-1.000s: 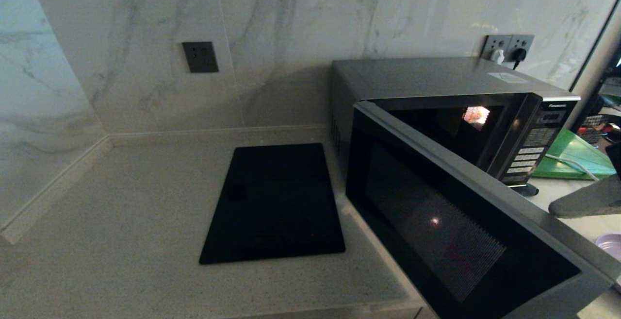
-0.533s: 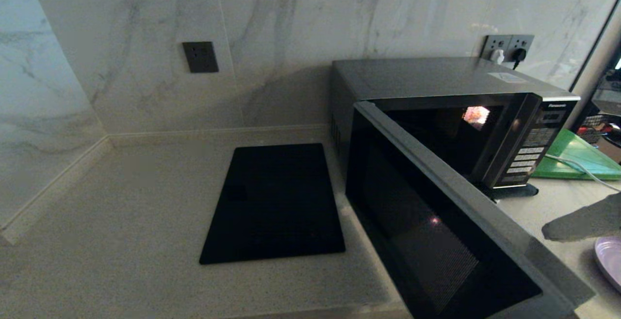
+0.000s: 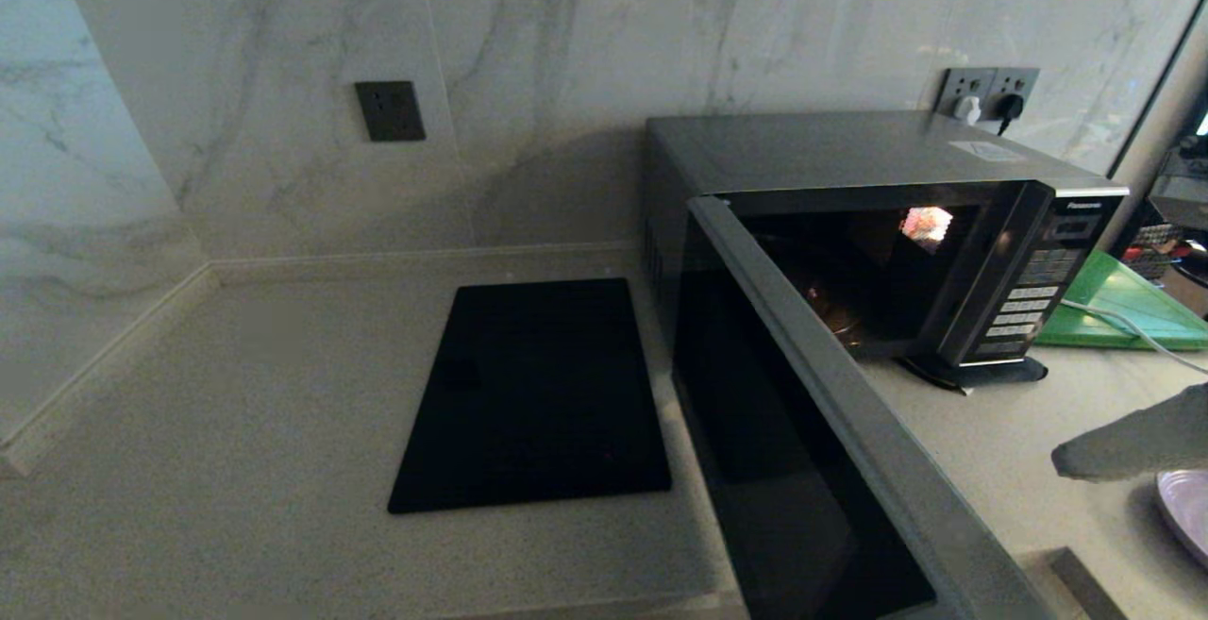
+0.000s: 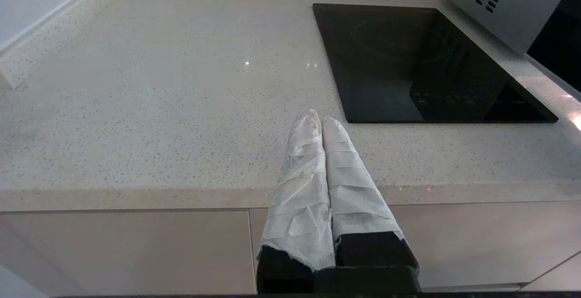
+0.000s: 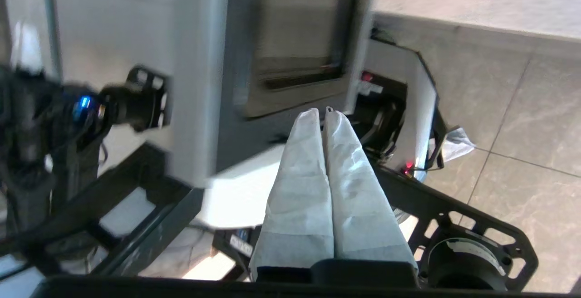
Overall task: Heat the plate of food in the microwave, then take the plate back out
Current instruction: Open the microwave oven
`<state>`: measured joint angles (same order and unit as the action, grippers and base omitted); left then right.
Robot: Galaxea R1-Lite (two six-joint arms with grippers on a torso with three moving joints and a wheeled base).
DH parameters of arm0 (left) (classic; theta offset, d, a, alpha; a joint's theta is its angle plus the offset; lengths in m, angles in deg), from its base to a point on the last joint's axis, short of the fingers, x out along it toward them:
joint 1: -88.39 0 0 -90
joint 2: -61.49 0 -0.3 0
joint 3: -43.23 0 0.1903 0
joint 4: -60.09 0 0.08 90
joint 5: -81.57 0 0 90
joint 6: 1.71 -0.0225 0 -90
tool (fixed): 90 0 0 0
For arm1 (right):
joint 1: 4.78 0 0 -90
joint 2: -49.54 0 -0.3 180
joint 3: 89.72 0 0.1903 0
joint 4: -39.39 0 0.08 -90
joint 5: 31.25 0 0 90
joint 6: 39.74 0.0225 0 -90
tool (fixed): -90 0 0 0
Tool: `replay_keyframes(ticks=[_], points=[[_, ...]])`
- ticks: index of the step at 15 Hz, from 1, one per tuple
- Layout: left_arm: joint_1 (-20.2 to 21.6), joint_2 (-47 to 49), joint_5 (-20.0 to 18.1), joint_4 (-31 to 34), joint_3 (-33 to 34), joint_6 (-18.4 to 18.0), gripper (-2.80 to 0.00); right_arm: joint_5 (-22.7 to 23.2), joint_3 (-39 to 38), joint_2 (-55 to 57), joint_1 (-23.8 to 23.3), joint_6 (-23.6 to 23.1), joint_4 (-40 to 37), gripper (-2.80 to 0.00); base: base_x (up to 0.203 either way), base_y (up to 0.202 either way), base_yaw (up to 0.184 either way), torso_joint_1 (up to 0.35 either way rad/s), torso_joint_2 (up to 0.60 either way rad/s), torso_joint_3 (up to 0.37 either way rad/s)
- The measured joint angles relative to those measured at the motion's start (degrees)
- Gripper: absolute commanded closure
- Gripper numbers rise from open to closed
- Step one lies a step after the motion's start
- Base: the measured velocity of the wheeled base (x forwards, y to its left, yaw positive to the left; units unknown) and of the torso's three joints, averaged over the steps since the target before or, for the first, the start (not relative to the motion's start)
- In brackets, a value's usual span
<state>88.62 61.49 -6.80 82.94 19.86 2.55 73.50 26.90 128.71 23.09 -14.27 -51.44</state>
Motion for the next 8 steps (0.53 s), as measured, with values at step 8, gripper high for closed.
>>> replay_keyframes(ticks=[8], points=[[0.01, 0.00, 0.00, 0.03, 0.00, 0.00, 0.00, -13.95, -2.55, -0.23, -29.45, 0.20, 1.72, 0.00, 0.000, 0.000, 0.000, 0.000, 0.00, 0.000]])
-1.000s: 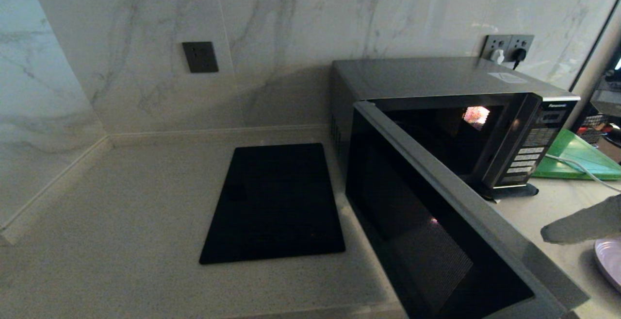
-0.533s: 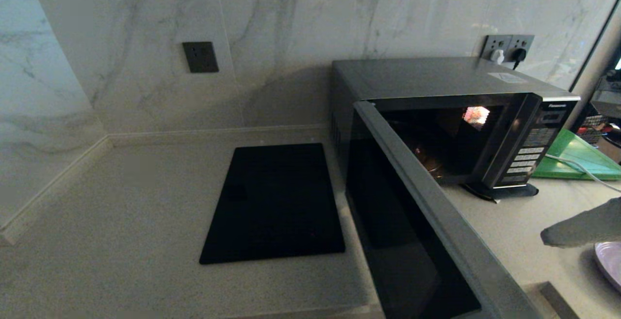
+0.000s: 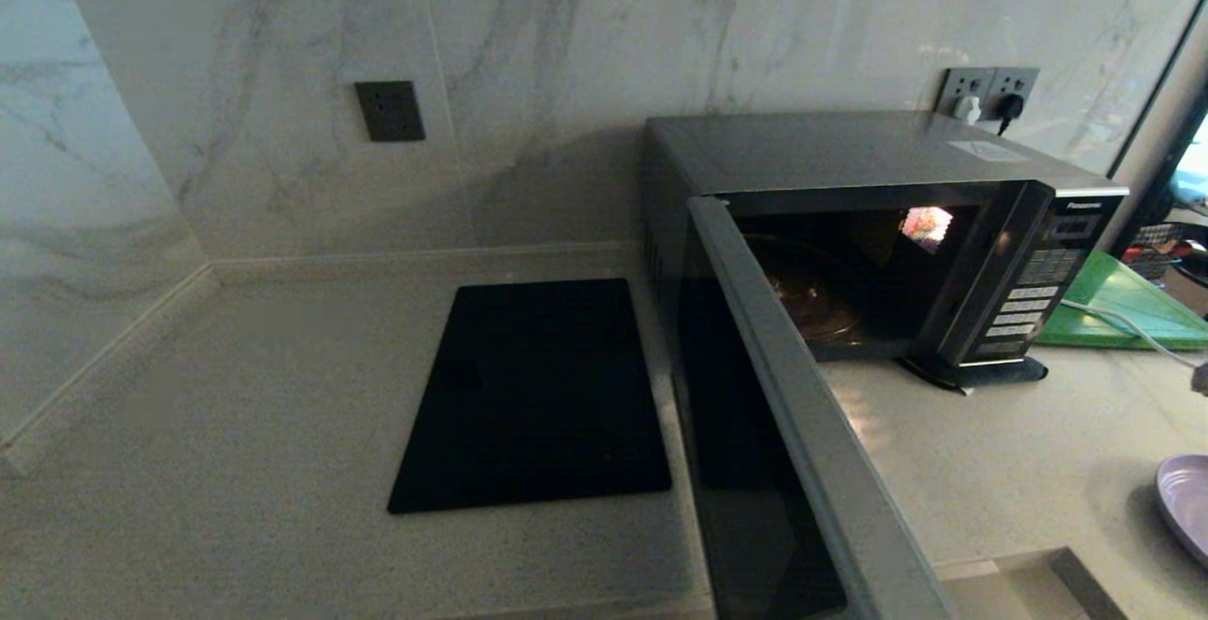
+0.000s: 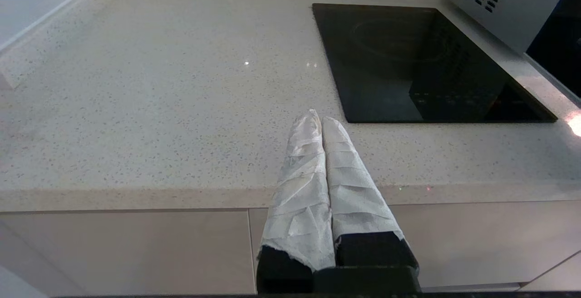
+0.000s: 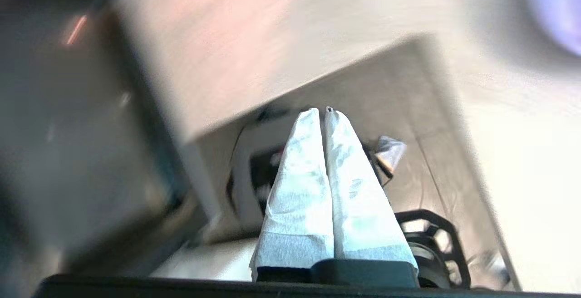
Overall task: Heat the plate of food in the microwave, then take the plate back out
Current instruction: Open the microwave oven
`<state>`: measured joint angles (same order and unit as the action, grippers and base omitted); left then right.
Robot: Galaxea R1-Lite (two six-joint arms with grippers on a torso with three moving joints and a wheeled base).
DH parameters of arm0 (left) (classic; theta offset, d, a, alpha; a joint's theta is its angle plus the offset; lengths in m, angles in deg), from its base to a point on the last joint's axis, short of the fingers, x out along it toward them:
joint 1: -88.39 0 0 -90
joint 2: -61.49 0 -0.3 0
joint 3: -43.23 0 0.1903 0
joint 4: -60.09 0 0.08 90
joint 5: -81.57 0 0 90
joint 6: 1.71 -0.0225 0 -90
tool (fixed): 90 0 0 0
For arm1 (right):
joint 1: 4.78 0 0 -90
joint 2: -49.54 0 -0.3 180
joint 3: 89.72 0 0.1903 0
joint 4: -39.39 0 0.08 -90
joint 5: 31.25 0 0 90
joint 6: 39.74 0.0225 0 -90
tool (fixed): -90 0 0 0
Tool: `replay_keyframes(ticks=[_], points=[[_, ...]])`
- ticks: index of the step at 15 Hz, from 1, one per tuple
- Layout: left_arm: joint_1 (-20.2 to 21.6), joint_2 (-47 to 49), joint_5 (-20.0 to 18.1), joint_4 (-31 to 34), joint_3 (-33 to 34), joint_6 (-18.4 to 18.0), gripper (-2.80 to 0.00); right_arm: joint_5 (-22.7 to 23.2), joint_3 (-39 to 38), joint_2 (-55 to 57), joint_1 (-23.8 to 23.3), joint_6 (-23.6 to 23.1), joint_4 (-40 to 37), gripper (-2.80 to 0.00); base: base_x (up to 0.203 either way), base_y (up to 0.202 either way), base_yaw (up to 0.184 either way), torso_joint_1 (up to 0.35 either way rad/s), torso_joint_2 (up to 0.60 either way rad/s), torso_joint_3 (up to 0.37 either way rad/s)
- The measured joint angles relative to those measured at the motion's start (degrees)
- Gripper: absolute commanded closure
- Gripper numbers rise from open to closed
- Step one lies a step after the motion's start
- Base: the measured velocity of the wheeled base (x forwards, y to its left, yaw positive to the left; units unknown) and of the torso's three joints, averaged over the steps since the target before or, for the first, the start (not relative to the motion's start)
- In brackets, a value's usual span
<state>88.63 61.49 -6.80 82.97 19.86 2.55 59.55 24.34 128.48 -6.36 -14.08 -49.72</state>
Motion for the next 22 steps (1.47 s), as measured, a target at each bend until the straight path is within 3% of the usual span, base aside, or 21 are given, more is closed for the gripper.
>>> replay_keyframes(ticks=[5, 7, 10, 13, 14, 22], points=[[0.00, 0.00, -0.01, 0.00, 0.00, 0.00, 0.00, -1.43, -7.81, 0.06, -23.47, 1.60, 8.74, 0.00, 0.000, 0.000, 0.000, 0.000, 0.00, 0.000], [0.00, 0.00, -0.01, -0.02, 0.00, 0.00, 0.00, -1.53, -11.59, 1.16, -30.69, 2.10, 11.41, 0.00, 0.000, 0.000, 0.000, 0.000, 0.00, 0.000], [0.00, 0.00, -0.01, -0.04, 0.00, 0.00, 0.00, -1.51, -15.76, 4.84, -37.76, 2.26, 15.31, 0.00, 0.000, 0.000, 0.000, 0.000, 0.00, 0.000], [0.00, 0.00, 0.01, -0.02, 0.00, 0.00, 0.00, -1.46, -17.35, 8.77, -40.62, 2.23, 18.75, 0.00, 0.000, 0.000, 0.000, 0.000, 0.00, 0.000], [0.00, 0.00, -0.01, 0.00, 0.00, -0.02, 0.00, -1.26, -17.38, 9.91, -40.99, 2.23, 18.97, -2.80, 0.000, 0.000, 0.000, 0.000, 0.00, 0.000], [-0.02, 0.00, -0.01, -0.02, 0.00, 0.00, 0.00, 1.31, -17.38, 16.58, -45.73, 2.32, 21.10, -2.80, 0.000, 0.000, 0.000, 0.000, 0.00, 0.000]])
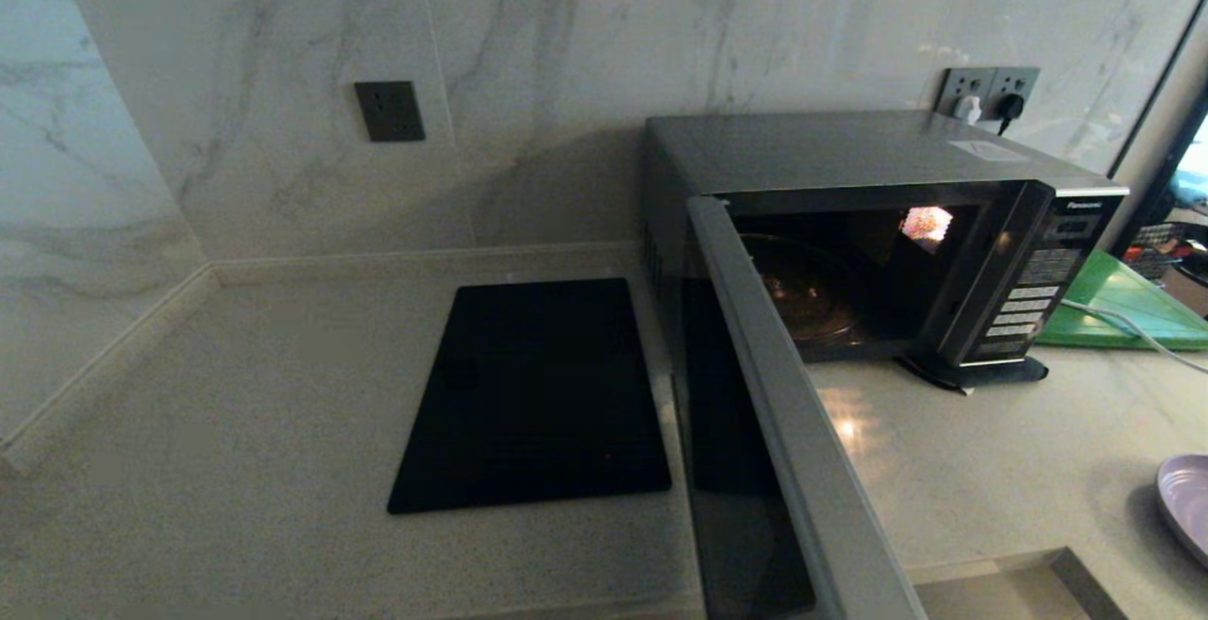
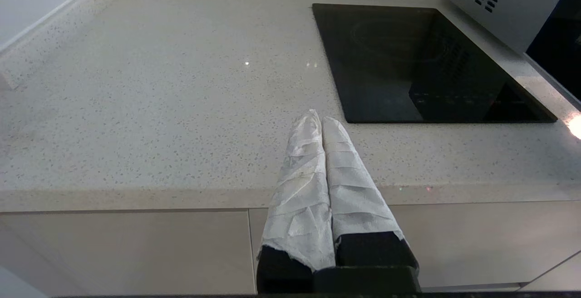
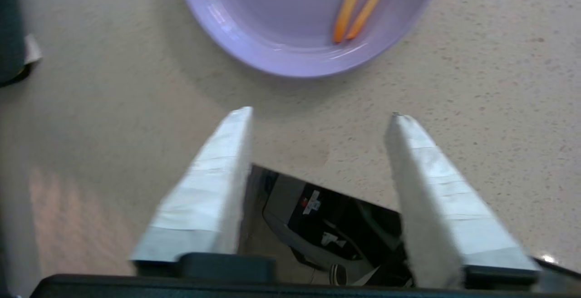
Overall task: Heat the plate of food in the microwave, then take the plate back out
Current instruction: Open the microwave oven
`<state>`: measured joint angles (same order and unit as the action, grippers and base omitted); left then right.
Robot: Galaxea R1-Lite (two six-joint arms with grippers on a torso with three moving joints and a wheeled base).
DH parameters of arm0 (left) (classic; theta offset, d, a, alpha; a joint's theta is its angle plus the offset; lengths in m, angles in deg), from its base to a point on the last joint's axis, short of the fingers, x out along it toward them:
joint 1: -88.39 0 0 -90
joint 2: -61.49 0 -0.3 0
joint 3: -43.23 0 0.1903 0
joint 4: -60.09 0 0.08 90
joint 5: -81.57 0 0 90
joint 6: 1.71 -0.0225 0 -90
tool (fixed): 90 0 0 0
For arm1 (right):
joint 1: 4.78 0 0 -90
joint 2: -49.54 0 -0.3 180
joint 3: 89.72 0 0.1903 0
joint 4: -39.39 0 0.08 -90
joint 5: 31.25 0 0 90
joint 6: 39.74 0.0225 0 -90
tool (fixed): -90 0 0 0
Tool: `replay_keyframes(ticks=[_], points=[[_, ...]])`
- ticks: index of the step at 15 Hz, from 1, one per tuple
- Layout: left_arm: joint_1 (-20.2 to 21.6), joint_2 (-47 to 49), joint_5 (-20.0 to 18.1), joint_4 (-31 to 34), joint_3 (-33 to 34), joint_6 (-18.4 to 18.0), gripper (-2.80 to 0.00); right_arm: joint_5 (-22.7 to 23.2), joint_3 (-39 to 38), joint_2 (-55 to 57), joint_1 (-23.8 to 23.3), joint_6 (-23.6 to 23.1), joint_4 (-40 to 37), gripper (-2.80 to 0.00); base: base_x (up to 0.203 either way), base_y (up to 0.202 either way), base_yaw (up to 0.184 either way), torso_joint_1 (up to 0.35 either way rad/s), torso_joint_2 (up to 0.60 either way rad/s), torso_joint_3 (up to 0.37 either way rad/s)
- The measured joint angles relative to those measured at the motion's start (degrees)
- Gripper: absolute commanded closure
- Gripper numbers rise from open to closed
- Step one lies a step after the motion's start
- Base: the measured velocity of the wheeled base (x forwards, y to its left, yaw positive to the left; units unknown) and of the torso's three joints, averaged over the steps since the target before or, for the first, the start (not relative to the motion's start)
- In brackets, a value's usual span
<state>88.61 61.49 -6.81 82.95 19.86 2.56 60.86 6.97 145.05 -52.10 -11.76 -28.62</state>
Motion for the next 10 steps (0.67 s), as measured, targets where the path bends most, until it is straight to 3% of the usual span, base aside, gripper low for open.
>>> replay_keyframes(ticks=[2, 5, 10], points=[[0.02, 0.00, 0.00, 0.00, 0.00, 0.00, 0.00, 0.10, 0.00, 1.11, -1.76, 0.95, 0.00, -2.80, 0.000, 0.000, 0.000, 0.000, 0.00, 0.000], [0.02, 0.00, 0.00, 0.00, 0.00, 0.00, 0.00, -0.13, 0.30, 2.99, -3.90, 7.94, 0.06, -2.80, 0.000, 0.000, 0.000, 0.000, 0.00, 0.000], [0.02, 0.00, 0.02, 0.00, 0.00, -0.01, 0.00, -0.57, 0.35, 6.43, -6.96, 11.64, 0.02, -2.80, 0.000, 0.000, 0.000, 0.000, 0.00, 0.000]])
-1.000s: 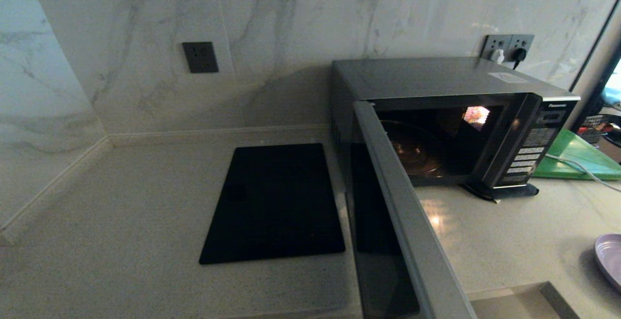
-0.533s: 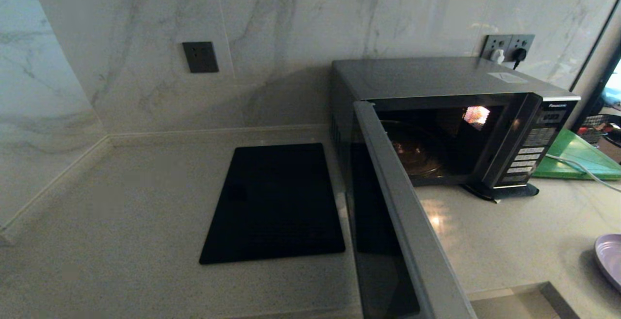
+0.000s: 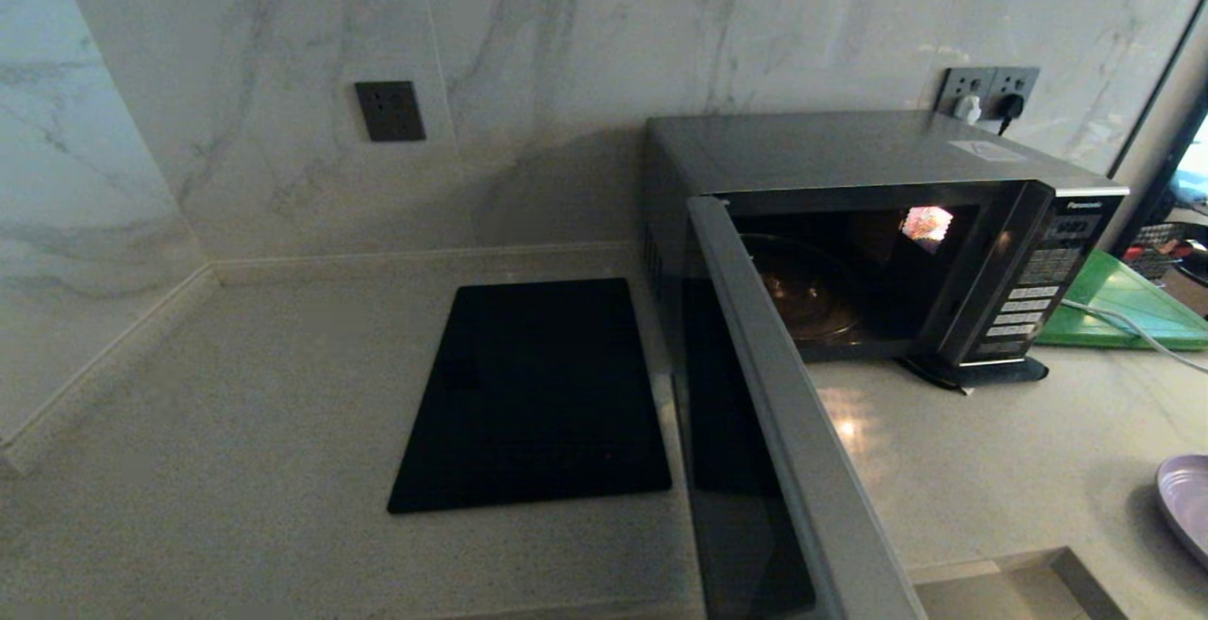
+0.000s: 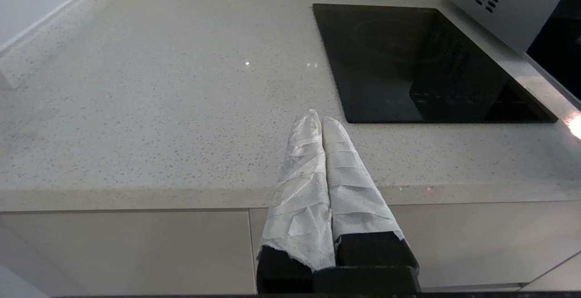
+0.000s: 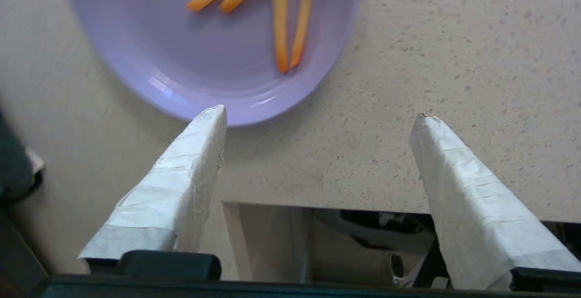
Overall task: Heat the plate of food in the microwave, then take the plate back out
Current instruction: Open the microwave oven
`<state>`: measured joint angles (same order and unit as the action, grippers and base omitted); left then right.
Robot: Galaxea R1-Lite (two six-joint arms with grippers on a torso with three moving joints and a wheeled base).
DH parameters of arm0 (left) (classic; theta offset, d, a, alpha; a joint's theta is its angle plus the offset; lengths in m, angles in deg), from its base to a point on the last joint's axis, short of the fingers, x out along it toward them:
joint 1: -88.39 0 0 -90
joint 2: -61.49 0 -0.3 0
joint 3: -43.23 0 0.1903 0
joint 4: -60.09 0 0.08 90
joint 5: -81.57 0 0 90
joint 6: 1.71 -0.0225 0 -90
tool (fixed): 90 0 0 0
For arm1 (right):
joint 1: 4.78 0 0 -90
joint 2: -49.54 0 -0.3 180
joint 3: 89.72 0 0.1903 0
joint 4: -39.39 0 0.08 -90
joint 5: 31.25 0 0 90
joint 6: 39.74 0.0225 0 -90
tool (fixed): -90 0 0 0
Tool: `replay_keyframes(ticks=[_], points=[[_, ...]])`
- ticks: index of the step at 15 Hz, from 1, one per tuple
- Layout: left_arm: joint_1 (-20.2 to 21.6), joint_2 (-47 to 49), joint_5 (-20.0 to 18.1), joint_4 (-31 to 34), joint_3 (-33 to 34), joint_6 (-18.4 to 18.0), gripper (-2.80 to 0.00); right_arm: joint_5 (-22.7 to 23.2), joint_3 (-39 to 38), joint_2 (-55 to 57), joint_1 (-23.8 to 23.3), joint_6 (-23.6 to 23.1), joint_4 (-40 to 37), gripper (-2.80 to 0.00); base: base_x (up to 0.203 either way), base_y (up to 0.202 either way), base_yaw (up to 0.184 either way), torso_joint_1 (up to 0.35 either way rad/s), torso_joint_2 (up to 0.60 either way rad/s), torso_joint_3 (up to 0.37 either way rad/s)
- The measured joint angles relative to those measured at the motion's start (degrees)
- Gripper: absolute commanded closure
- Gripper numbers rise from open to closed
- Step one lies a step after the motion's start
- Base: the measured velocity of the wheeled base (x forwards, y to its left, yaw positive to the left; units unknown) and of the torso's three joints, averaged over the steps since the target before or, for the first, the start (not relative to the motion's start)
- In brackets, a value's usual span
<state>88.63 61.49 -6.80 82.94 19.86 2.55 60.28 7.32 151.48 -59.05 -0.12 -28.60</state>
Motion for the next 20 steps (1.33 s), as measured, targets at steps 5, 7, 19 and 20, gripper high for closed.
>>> replay_keyframes(ticks=[5, 7, 19, 20], points=[[-0.02, 0.00, 0.01, -0.01, 0.00, 0.01, 0.00, 0.02, -0.32, 4.34, -0.44, 3.95, -0.04, -2.80, 0.000, 0.000, 0.000, 0.000, 0.00, 0.000], [0.00, 0.00, -0.02, 0.00, 0.00, 0.01, 0.00, 0.02, -0.29, 6.46, -1.03, 4.01, 0.00, -2.80, 0.000, 0.000, 0.000, 0.000, 0.00, 0.000], [0.00, 0.00, 0.00, 0.00, 0.00, -0.03, 0.00, -1.15, 2.29, 14.79, -2.62, 3.98, 0.49, -2.80, 0.000, 0.000, 0.000, 0.000, 0.00, 0.000], [0.00, 0.00, 0.01, 0.00, 0.00, -0.02, 0.00, -1.29, 2.51, 15.51, -2.81, 3.98, 1.49, -2.80, 0.000, 0.000, 0.000, 0.000, 0.00, 0.000]])
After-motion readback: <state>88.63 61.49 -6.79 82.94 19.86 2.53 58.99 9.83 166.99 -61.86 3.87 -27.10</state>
